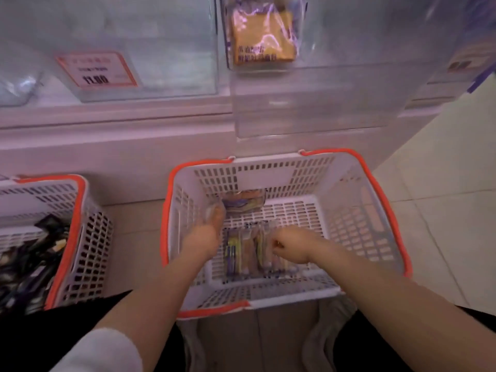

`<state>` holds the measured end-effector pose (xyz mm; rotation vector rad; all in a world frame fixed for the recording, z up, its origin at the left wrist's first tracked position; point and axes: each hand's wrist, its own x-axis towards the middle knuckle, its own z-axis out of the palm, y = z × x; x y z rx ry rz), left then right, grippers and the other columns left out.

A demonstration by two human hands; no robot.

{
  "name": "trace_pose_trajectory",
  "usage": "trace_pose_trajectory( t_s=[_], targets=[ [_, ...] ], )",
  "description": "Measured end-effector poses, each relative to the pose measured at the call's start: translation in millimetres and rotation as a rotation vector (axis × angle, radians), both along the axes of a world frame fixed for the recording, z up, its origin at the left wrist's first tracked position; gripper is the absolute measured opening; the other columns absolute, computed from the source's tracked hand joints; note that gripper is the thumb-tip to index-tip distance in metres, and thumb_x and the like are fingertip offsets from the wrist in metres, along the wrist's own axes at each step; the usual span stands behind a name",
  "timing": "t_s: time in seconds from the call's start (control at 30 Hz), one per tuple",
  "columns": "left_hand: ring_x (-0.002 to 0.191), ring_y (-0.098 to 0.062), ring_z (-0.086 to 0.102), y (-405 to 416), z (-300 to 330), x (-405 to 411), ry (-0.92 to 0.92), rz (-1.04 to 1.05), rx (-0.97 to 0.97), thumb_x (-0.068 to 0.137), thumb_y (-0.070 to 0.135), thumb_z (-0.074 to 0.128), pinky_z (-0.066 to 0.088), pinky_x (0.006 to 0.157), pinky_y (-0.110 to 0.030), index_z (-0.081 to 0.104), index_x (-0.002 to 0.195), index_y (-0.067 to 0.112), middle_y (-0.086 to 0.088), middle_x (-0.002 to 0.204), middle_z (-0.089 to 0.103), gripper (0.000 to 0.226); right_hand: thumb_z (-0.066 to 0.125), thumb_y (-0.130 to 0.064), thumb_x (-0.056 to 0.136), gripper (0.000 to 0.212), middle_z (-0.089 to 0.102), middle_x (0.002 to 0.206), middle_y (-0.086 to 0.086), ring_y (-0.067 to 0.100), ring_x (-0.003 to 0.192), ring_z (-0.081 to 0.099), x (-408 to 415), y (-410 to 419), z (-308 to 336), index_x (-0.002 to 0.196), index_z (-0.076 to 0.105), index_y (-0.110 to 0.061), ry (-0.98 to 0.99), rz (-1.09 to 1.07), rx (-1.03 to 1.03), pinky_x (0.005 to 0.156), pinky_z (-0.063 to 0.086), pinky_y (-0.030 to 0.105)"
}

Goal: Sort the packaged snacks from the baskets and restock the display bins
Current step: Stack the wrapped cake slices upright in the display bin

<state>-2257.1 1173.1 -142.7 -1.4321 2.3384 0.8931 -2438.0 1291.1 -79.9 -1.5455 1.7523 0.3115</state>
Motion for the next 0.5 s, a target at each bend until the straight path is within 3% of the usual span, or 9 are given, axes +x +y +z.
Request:
trace_pose_trajectory(
  t_s=[0.07,0.17,0.23,0.4,0.5],
  targets=[
    [0.119,-0.039,0.047,-2.2,-18.4,1.7,-0.152,-0.079,-0.014,0.098,0.014,0.031,0.046,0.09,-0.046,-0.001,0.149,0.015,-0.026,0.142,0.035,0.06,0.043,-0.017,0.093,0.019,0.058,0.088,0.017,0.03,0.079,0.055,5.8,-2.4,-22.5,0.083,0.054,-0.006,-0.039,-0.069,0.02,0.067,0.042,0.035],
    [0.113,-0.036,0.052,-7.8,-37.1,-2.5,-0.276,-0.097,-0.058,0.099,0.018,0.03,0.048,0.083,-0.044,0.009,0.146,0.002,-0.024,0.14,0.038,0.054,0.042,-0.015,0.095,0.02,0.048,0.073,0.012,0.025,0.069,0.047,9.4,-0.1,-47.6,0.077,0.047,-0.007,-0.14,-0.202,0.086,0.062,0.034,0.032],
    [0.114,-0.037,0.053,-12.2,-48.1,-7.2,-0.311,-0.091,-0.075,0.101,0.017,0.028,0.046,0.087,-0.044,0.008,0.145,-0.003,-0.027,0.139,0.038,0.053,0.039,-0.015,0.097,0.027,0.043,0.065,0.009,0.024,0.07,0.046,8.9,5.0,-60.6,0.071,0.043,-0.009,-0.171,-0.227,0.152,0.066,0.033,0.031],
    [0.108,-0.037,0.057,-25.7,-65.7,-14.4,-0.292,0.05,-0.04,0.097,0.013,0.04,0.046,0.085,-0.043,0.033,0.13,0.0,-0.022,0.121,0.053,0.035,0.04,-0.02,0.098,0.034,0.043,0.063,0.007,0.022,0.067,0.043,4.7,18.1,-76.7,0.064,0.039,-0.014,-0.17,-0.307,0.121,0.061,0.028,0.029],
    [0.101,-0.037,0.06,-27.4,-66.5,-17.0,-0.217,0.09,-0.025,0.096,0.015,0.044,0.045,0.073,-0.04,0.041,0.121,0.002,-0.021,0.111,0.06,0.028,0.039,-0.018,0.098,0.029,0.042,0.061,0.005,0.022,0.061,0.041,3.4,15.4,-79.7,0.07,0.043,-0.01,-0.199,-0.378,0.098,0.055,0.025,0.031]
  ],
)
